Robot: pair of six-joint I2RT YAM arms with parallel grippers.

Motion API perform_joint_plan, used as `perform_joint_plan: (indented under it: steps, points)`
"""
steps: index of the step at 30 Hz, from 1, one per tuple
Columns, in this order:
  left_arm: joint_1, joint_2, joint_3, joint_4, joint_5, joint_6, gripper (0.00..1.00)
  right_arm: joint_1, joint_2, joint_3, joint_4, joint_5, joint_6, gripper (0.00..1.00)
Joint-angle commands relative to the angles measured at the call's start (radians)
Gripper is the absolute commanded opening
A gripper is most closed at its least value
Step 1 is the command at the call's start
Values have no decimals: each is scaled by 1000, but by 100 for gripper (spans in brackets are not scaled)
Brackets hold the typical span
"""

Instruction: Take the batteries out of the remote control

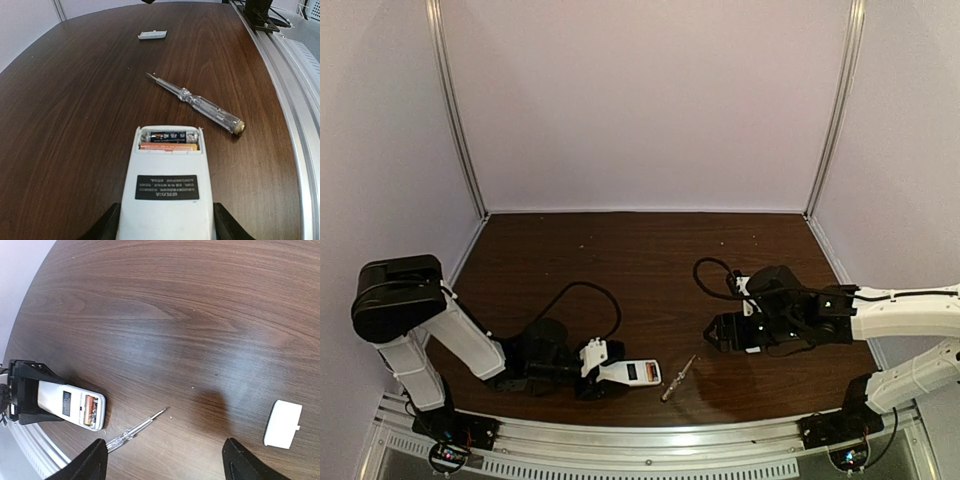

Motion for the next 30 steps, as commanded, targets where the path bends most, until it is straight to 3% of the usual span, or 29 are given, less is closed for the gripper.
perform_joint_plan:
  steps: [1,10,30]
  points:
    - [20,22,15,58,41,20,10,6,-23,-26,49,-40,5,81]
    - [33,84,42,50,80,32,30,15,-9,-30,65,-49,15,82]
    - [58,85,40,68,145,37,89,40,-20,-37,65,-41,43,82]
